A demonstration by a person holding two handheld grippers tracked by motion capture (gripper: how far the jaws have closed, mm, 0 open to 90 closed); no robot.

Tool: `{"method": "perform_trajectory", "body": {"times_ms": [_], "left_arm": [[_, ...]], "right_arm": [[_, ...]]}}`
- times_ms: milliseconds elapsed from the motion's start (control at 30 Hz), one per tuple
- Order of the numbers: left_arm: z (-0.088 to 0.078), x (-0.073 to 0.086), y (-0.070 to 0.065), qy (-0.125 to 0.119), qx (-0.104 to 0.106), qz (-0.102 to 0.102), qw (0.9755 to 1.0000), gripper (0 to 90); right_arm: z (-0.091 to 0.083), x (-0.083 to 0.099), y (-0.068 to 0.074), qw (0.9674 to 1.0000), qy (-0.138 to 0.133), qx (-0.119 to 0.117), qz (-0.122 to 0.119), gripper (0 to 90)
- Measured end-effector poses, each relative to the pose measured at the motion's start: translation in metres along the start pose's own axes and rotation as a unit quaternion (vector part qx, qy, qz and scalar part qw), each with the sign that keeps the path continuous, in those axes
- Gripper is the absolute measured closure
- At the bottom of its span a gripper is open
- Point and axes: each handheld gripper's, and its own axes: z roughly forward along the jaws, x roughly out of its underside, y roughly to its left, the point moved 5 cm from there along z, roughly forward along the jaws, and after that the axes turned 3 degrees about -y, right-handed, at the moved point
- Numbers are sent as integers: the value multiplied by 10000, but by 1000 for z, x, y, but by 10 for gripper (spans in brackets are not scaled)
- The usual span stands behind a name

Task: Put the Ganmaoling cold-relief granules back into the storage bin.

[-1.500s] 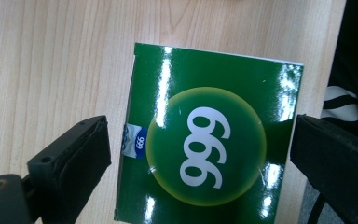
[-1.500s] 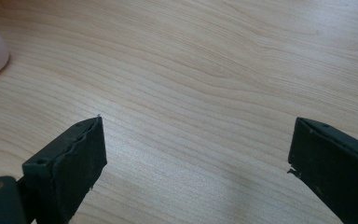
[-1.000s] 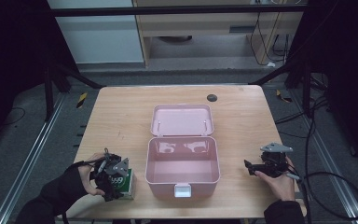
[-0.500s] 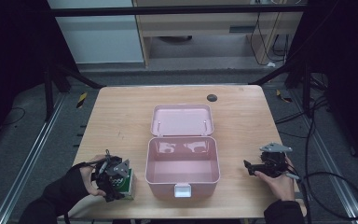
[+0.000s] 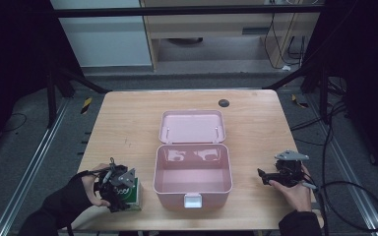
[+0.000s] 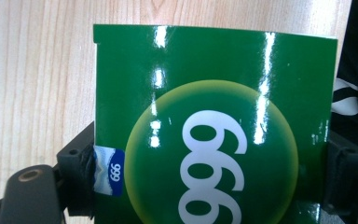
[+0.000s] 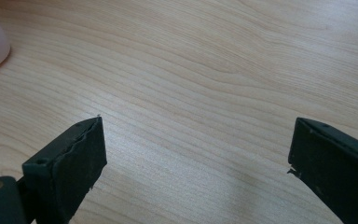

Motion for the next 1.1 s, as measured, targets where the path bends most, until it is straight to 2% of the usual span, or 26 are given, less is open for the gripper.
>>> {"method": "perform_trajectory", "body": {"times_ms": [100,300,533,767,1100], "left_arm": [[-6,-1,0,-68,-18,-17,10000,151],[-33,-7,3,-208,-155,-129,9996,150],[-55,-16,6,-406,-262,-148,9987,150],[-78,-25,8,-412,-304,-189,9985,149],[-99,-40,11,-504,-351,-132,9980,149]], "right_arm": [[0,0,0,10000,3,-1,-15,44],[0,0,0,10000,-5,1,-13,44],[1,0,2,10000,0,-25,-22,44],[1,0,2,10000,0,-34,-14,44],[1,0,2,10000,-8,-37,-17,44]]}}
